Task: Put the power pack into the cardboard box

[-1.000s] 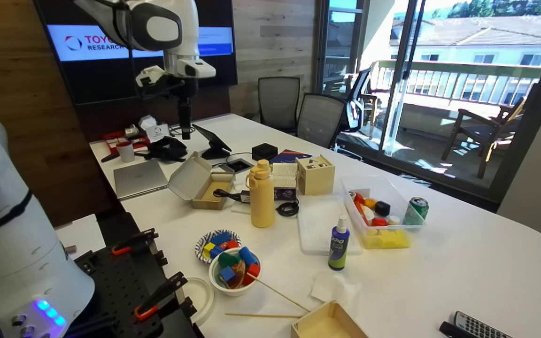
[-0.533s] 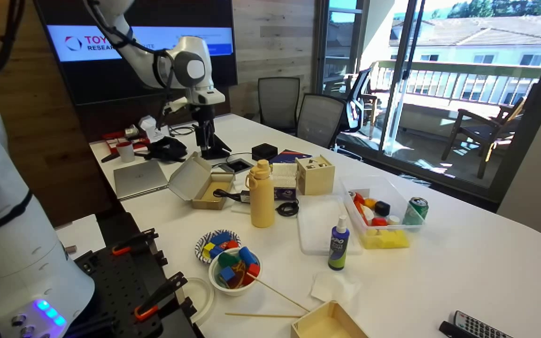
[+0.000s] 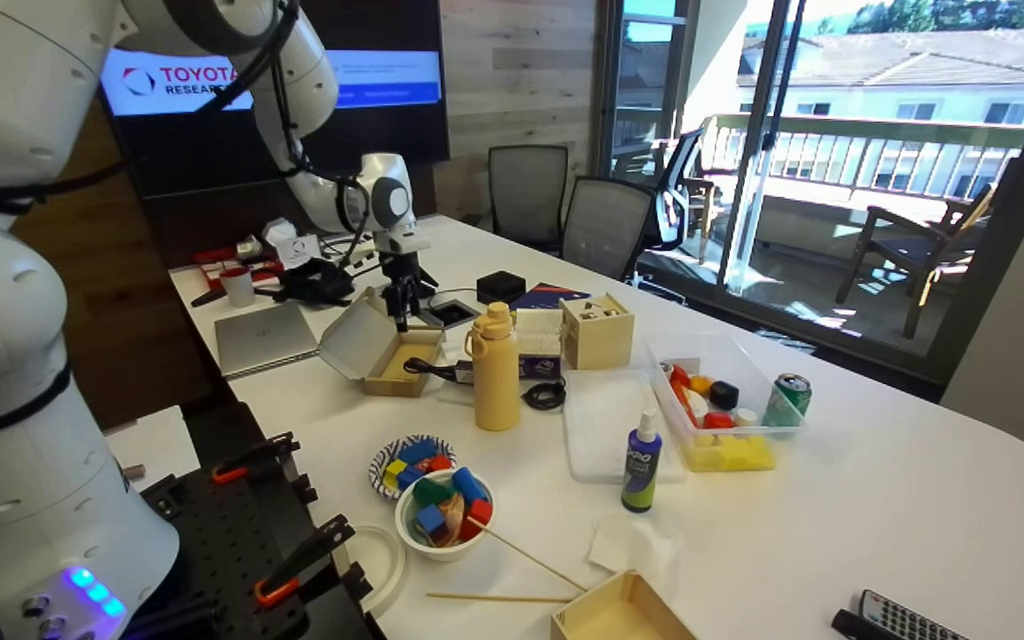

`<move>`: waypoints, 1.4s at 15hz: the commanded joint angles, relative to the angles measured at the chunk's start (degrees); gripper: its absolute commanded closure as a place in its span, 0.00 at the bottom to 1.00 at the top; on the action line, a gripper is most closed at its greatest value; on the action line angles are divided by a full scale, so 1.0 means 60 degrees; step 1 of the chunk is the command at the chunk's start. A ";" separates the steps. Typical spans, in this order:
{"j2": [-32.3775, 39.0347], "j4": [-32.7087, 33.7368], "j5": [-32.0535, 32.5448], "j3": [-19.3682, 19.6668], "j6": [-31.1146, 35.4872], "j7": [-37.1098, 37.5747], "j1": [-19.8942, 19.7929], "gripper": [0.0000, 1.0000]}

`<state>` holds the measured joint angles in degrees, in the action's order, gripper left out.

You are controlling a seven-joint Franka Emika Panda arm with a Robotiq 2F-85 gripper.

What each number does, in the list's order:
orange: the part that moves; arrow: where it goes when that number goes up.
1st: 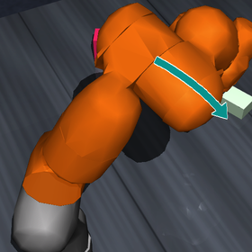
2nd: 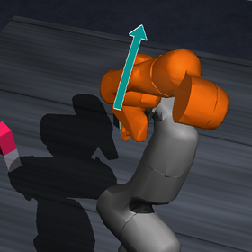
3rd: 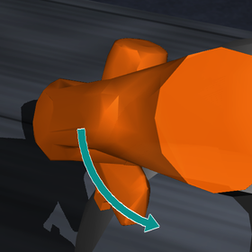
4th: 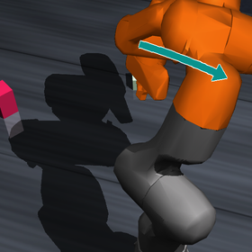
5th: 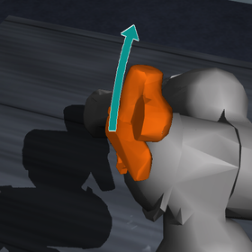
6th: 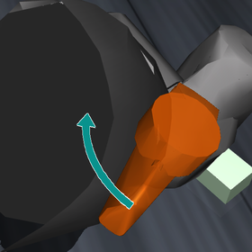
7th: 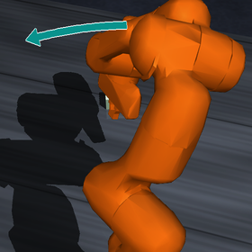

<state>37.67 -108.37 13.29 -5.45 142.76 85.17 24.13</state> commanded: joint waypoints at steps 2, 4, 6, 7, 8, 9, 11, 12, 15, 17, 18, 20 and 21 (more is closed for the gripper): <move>0.2338 0.2978 0.0069 0.1061 -0.0448 0.0800 0.1183 0.00; 0.2874 0.3686 0.0176 0.1594 -0.0516 0.1163 0.1550 0.00; 0.3188 0.4135 0.0203 0.2104 -0.0600 0.1555 0.1836 0.00; 0.3263 0.4254 0.0248 0.2384 -0.0690 0.1800 0.1968 0.00; 0.3338 0.4386 0.0257 0.2574 -0.0832 0.2002 0.2060 0.00; 0.3388 0.4460 0.0289 0.2749 -0.0940 0.2191 0.2125 0.00; 0.3298 0.4398 0.0369 0.2969 -0.1302 0.2539 0.2251 0.00; 0.3215 0.4312 0.0435 0.3032 -0.1485 0.2707 0.2288 0.00; 0.3084 0.4119 0.0671 0.3081 -0.1947 0.3244 0.2336 0.00; 0.3078 0.3986 0.0807 0.3094 -0.2067 0.3595 0.2334 0.00; 0.3097 0.3962 0.0902 0.3071 -0.2119 0.3740 0.2309 0.00; 0.3225 0.3900 0.1062 0.3085 -0.2118 0.4026 0.2196 0.00; 0.3248 0.3852 0.1089 0.3069 -0.2126 0.4123 0.2146 0.00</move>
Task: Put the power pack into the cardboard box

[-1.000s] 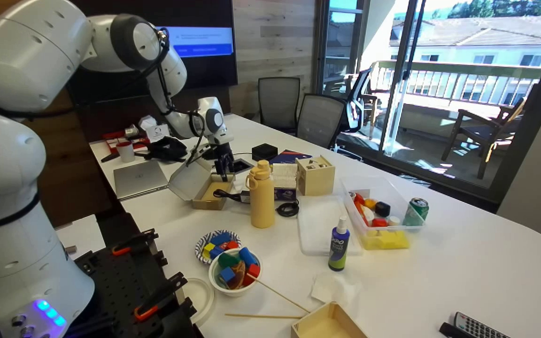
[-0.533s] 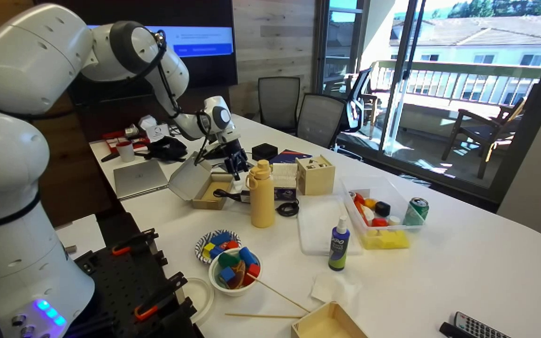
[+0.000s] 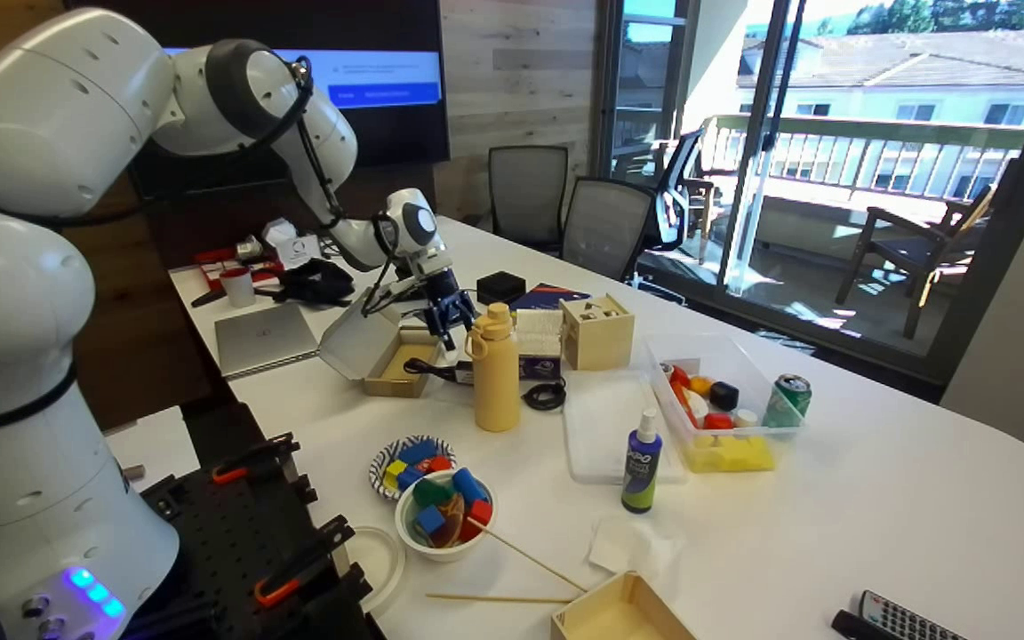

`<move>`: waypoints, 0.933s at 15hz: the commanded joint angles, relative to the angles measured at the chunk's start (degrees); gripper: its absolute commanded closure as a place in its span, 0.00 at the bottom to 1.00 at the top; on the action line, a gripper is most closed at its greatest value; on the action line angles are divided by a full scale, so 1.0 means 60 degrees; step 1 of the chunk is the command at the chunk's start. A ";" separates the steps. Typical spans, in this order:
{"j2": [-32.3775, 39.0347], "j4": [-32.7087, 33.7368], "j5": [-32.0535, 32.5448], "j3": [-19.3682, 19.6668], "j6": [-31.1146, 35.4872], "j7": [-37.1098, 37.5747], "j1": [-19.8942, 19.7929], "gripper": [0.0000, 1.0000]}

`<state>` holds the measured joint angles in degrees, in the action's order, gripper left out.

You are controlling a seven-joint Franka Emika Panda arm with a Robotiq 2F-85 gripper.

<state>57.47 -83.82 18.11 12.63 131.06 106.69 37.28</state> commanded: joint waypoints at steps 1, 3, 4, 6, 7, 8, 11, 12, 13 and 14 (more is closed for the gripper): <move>-0.0003 -0.0277 0.0308 0.0044 -0.0165 0.0622 -0.0109 0.00; 0.0042 -0.0372 0.0345 0.0005 -0.0186 0.0700 -0.0195 0.00; 0.0088 -0.0386 0.0331 -0.0019 -0.0187 0.0690 -0.0241 0.00; 0.0222 -0.0331 0.0280 -0.0108 -0.0164 0.0581 -0.0366 0.00; 0.0323 -0.0209 0.0284 -0.0140 -0.0235 0.0539 -0.0381 0.00; 0.0396 -0.0152 0.0284 -0.0163 -0.0233 0.0512 -0.0403 0.00; 0.0554 -0.0045 0.0259 -0.0228 -0.0269 0.0462 -0.0412 0.00; 0.0588 -0.0036 0.0259 -0.0230 -0.0266 0.0466 -0.0411 0.00; 0.0605 -0.0042 0.0249 -0.0246 -0.0266 0.0469 -0.0405 0.00; 0.0625 -0.0049 0.0227 -0.0272 -0.0269 0.0464 -0.0413 0.00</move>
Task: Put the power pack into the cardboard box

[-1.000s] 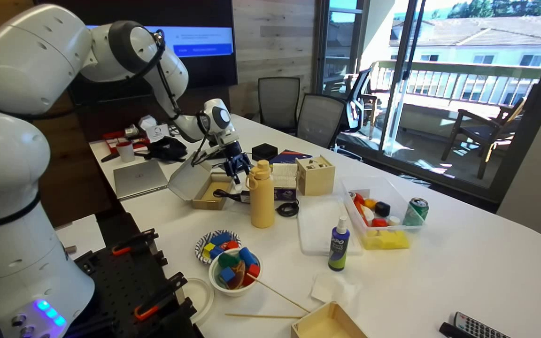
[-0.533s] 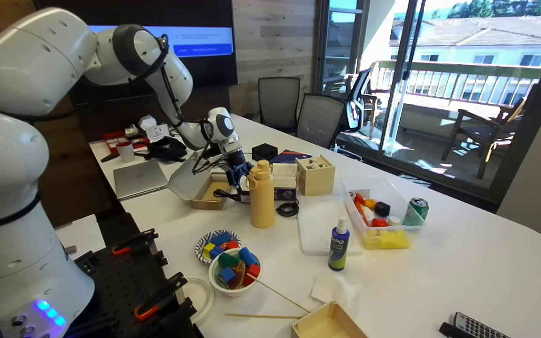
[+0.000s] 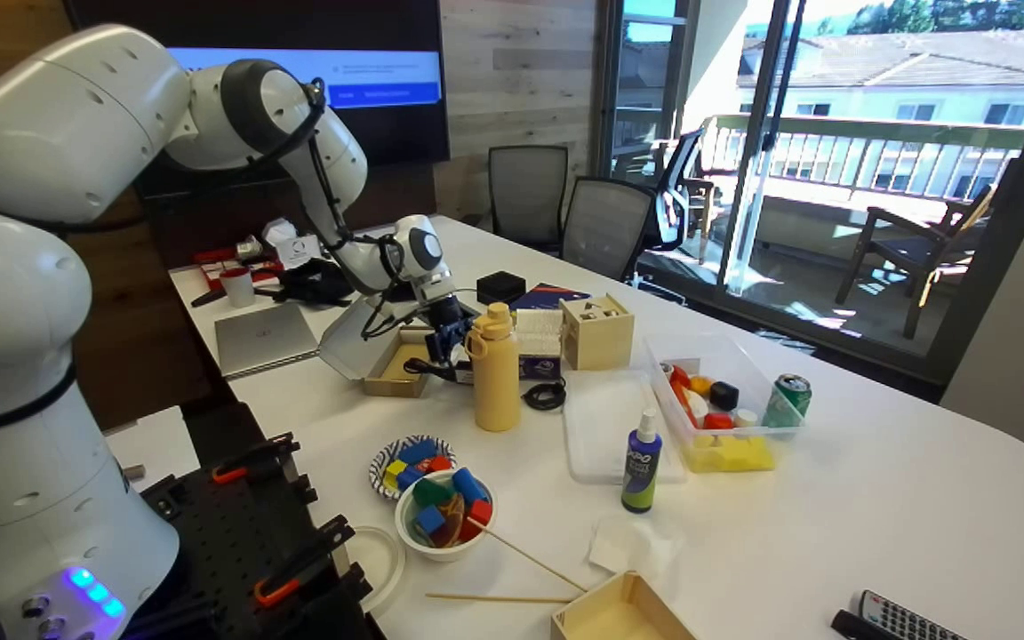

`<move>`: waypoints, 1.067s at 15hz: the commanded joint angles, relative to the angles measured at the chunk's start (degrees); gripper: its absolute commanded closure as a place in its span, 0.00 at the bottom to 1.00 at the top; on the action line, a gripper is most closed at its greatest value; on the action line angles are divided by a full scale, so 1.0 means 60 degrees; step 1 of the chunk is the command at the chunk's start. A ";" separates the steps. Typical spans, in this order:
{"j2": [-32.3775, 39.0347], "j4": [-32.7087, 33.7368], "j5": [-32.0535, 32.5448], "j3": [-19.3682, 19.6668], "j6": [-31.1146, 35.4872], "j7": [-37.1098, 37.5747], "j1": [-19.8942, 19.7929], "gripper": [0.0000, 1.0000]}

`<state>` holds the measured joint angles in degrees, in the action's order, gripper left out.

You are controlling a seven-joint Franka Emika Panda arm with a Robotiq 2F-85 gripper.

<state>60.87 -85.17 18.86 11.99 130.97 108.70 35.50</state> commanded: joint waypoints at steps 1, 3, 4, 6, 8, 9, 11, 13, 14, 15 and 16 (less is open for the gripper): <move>0.0096 0.0185 0.0107 -0.0161 -0.0246 0.0133 -0.0123 0.00; 0.0175 0.0259 0.0094 -0.0176 -0.0268 0.0136 -0.0118 0.00; 0.0231 0.0321 0.0095 -0.0182 -0.0284 0.0131 -0.0113 0.00; 0.0288 0.0363 0.0058 -0.0212 -0.0269 0.0141 -0.0127 0.00; 0.0351 0.0404 0.0041 -0.0232 -0.0248 0.0132 -0.0141 0.00; 0.0384 0.0431 0.0050 -0.0232 -0.0271 0.0111 -0.0136 0.02; 0.0436 0.0484 0.0051 -0.0243 -0.0304 0.0067 -0.0143 0.27; 0.0441 0.0525 0.0060 -0.0234 -0.0338 0.0049 -0.0132 0.40; 0.0446 0.0551 0.0069 -0.0230 -0.0344 0.0039 -0.0128 0.47; 0.0453 0.0574 0.0087 -0.0215 -0.0350 0.0036 -0.0121 0.56; 0.0450 0.0598 0.0087 -0.0223 -0.0360 0.0030 -0.0113 0.63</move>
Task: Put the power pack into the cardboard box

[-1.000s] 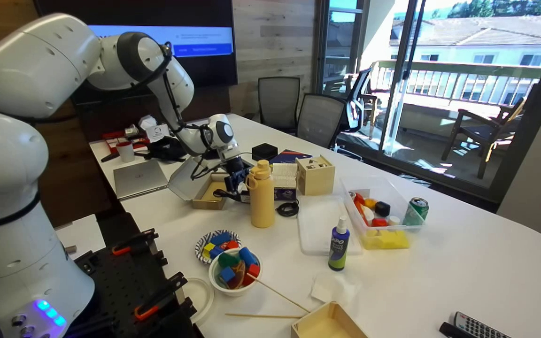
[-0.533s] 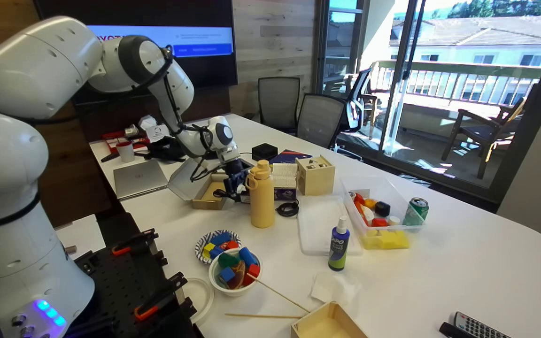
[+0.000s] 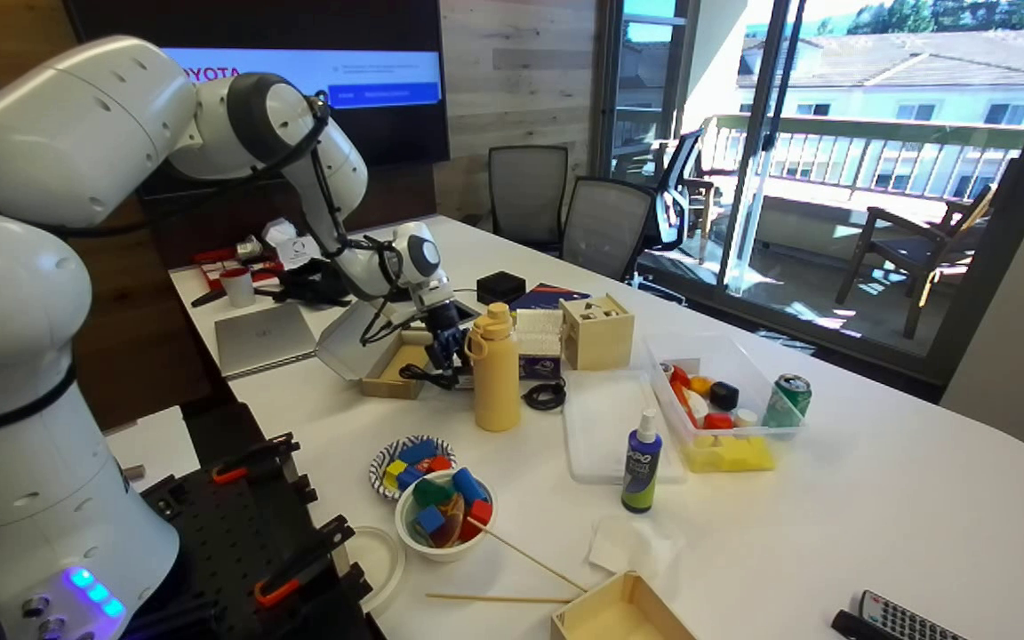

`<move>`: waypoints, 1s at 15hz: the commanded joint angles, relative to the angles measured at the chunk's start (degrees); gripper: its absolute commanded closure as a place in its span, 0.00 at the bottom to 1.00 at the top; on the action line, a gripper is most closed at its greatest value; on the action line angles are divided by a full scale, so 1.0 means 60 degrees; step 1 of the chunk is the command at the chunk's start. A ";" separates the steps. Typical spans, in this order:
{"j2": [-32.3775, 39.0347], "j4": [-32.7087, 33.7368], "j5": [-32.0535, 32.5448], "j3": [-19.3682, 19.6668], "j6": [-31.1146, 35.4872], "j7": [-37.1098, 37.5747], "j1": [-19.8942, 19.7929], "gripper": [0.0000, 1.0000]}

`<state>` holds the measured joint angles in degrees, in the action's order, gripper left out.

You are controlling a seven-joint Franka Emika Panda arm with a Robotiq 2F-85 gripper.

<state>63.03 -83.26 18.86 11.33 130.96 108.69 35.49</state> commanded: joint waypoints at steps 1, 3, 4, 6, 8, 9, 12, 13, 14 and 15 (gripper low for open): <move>0.0100 0.0306 0.0091 -0.0113 -0.0368 0.0029 -0.0107 0.69; 0.0129 0.0362 0.0098 -0.0120 -0.0385 0.0000 -0.0103 0.82; 0.0136 0.0390 0.0095 -0.0127 -0.0392 -0.0023 -0.0098 0.84; 0.0148 0.0426 0.0091 -0.0129 -0.0357 -0.0041 -0.0110 0.86; 0.0030 0.0473 0.0110 -0.0131 -0.0306 -0.0092 -0.0103 0.86; -0.0078 0.0466 0.0132 -0.0119 -0.0262 -0.0108 -0.0093 0.86; -0.0704 0.0439 0.0185 -0.0143 -0.0317 -0.0190 0.0047 0.89; -0.0937 0.0431 0.0210 -0.0162 -0.0348 -0.0253 0.0098 0.89; -0.1113 0.0465 0.0215 -0.0194 -0.0372 -0.0293 0.0132 0.89; -0.1366 0.0449 0.0203 -0.0275 -0.0378 -0.0392 0.0143 0.89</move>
<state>60.47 -79.18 18.97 10.94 130.88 107.96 36.09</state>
